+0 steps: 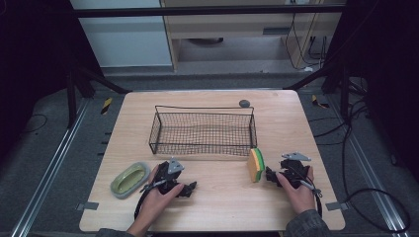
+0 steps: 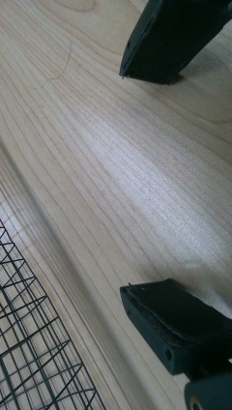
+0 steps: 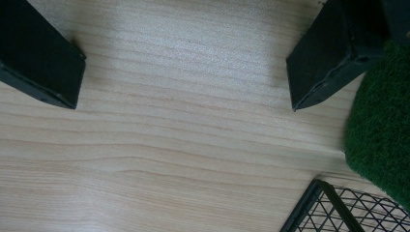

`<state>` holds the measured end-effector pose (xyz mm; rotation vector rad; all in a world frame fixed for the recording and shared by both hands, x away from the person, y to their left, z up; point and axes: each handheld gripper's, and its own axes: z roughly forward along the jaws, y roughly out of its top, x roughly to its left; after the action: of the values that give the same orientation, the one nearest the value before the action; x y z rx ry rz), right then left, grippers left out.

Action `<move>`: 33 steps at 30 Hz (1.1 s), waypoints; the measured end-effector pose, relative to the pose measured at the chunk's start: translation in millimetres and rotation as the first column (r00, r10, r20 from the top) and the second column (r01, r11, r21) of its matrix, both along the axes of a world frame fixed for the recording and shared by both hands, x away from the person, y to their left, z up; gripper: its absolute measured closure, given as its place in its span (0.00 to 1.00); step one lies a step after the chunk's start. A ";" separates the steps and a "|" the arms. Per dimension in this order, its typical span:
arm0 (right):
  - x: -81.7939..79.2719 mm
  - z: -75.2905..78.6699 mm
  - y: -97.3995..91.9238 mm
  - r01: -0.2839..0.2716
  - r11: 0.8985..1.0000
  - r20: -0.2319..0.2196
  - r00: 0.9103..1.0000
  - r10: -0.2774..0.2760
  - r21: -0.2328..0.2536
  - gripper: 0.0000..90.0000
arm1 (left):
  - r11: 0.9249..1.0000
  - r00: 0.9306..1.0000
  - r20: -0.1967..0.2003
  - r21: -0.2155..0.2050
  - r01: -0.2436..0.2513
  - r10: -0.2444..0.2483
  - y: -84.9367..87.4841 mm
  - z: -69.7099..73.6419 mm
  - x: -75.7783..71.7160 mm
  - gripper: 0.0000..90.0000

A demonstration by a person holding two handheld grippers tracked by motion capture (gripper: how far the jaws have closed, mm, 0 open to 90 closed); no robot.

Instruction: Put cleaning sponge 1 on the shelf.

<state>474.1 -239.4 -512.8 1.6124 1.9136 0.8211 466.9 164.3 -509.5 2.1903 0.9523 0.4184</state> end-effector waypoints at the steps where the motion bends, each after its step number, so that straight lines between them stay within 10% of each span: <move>1: 0.0 0.0 0.0 0.000 1.000 0.000 1.000 0.000 0.000 0.00 | 1.000 1.000 -0.003 0.002 0.005 -0.005 0.4 0.4 -0.1 0.00; 13: -1.6 -0.2 -4.0 -0.072 0.997 0.002 0.997 0.072 -0.006 0.00 | 0.998 0.998 0.041 -0.034 0.054 -0.053 15.0 37.4 -13.9 0.04; 23: -8.4 2.6 -9.1 -0.138 0.990 -0.033 0.990 0.137 -0.014 0.01 | 0.991 0.999 0.033 0.134 0.032 -0.037 59.3 110.1 1.8 0.06; 33: -13.1 2.5 -10.1 -0.131 0.991 -0.034 0.991 0.131 -0.010 0.00 | 0.979 0.997 -0.036 0.194 -0.061 0.069 131.2 127.5 5.7 0.08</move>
<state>461.0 -249.4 -510.3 1.5142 2.0619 0.8379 472.6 295.5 -382.0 2.3552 1.0470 0.5164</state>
